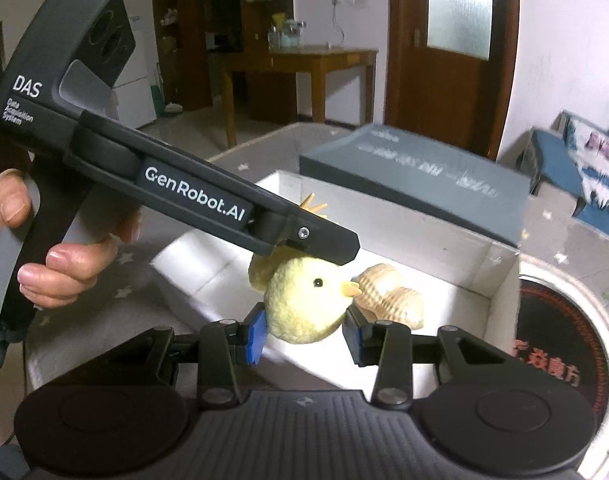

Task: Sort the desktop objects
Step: 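Lift the chick plush into the white box and open the right gripper, then grasp the orange duck toy with the right gripper and lift it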

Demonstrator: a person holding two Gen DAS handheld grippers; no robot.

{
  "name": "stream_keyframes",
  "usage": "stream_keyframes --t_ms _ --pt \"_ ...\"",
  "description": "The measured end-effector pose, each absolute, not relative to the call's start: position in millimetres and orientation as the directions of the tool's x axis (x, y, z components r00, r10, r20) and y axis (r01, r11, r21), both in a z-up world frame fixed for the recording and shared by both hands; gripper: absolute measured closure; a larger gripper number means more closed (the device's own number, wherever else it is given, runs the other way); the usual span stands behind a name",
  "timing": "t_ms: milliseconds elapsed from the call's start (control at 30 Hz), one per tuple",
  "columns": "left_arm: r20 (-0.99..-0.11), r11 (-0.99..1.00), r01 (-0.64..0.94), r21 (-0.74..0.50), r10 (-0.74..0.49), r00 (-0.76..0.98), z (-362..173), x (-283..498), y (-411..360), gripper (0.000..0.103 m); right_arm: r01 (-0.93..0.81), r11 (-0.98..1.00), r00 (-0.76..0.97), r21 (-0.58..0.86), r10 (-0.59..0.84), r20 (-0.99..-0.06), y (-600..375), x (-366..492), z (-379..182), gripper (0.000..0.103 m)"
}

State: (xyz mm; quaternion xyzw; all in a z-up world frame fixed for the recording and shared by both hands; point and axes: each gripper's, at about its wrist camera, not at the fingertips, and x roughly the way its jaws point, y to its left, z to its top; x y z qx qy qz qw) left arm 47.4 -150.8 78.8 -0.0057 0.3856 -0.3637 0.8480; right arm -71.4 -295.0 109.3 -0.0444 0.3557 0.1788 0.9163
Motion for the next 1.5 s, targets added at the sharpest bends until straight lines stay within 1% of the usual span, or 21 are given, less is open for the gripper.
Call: stream_keyframes --t_ms 267,533,767,800,867,1033,1067,1133,1267,1500 --pt "-0.693 0.762 0.57 -0.308 -0.59 0.414 54.1 73.8 -154.1 0.041 -0.344 0.929 0.6 0.133 0.327 -0.73 -301.8 -31.2 81.2 0.063" --pt "-0.692 0.766 0.572 -0.294 -0.583 0.426 53.8 71.1 -154.5 0.04 -0.33 0.934 0.579 0.138 0.316 -0.751 -303.2 -25.9 70.4 0.061" --pt "-0.673 0.768 0.583 -0.266 -0.581 0.458 67.2 55.1 -149.0 0.04 -0.32 0.94 0.609 0.119 0.301 -0.734 -303.6 -39.5 81.5 0.057" --pt "-0.664 0.764 0.59 -0.261 -0.586 0.464 70.1 50.3 -147.7 0.04 -0.319 0.94 0.616 0.118 0.3 -0.729 -304.4 -43.3 84.1 0.056" --pt "-0.65 0.757 0.605 -0.249 -0.593 0.474 75.4 38.4 -145.3 0.04 -0.319 0.941 0.63 0.112 0.298 -0.717 -305.6 -52.2 89.7 0.052" --pt "-0.618 0.734 0.643 -0.218 -0.613 0.492 91.3 3.0 -141.4 0.04 -0.315 0.945 0.67 0.086 0.286 -0.685 -307.1 -77.3 102.8 0.052" --pt "-0.613 0.73 0.649 -0.214 -0.617 0.493 92.8 -3.2 -140.4 0.04 -0.313 0.946 0.68 0.079 0.281 -0.677 -307.6 -82.9 105.0 0.049" --pt "-0.603 0.722 0.661 -0.206 -0.625 0.495 95.5 -15.5 -138.4 0.04 -0.313 0.948 0.694 0.065 0.275 -0.666 -309.8 -95.9 109.3 0.048" --pt "-0.583 0.699 0.678 -0.226 -0.655 0.48 99.0 -36.3 -133.4 0.04 -0.304 0.952 0.722 0.03 0.251 -0.645 -314.0 -122.2 116.2 0.047" --pt "-0.572 0.646 0.727 -0.232 -0.695 0.435 92.9 -76.4 -132.5 0.04 -0.299 0.953 0.726 0.043 0.256 -0.638 -321.0 -173.0 116.1 0.045"
